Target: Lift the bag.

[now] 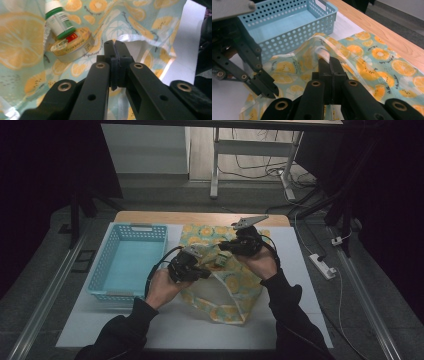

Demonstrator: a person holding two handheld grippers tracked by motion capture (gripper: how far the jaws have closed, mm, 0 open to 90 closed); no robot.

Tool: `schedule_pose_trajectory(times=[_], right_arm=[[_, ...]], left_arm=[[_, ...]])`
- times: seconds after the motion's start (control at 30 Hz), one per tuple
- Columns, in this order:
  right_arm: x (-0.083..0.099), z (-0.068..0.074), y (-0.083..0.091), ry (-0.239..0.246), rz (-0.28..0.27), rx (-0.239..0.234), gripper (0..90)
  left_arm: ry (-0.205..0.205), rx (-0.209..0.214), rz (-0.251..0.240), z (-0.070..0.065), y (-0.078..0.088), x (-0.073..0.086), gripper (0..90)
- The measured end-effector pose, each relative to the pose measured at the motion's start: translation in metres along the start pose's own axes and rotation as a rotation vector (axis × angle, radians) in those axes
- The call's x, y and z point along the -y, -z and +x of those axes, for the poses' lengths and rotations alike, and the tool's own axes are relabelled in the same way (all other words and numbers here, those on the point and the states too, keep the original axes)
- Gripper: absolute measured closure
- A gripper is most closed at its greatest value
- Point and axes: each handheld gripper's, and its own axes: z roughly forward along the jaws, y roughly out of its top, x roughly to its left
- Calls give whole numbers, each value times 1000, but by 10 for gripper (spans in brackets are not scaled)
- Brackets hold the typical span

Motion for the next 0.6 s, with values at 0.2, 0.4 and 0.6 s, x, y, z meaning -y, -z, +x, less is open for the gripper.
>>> schedule_pose_trajectory(times=[0.2,0.4,0.6], right_arm=[[-8,2,1,10,10,-7,900],[-13,1,5,8,4,-13,900],[-22,1,12,11,-8,-13,900]], left_arm=[[11,20,-20,8,14,-10,899],[12,20,-34,15,29,-21,899],[10,17,-57,19,44,-35,899]])
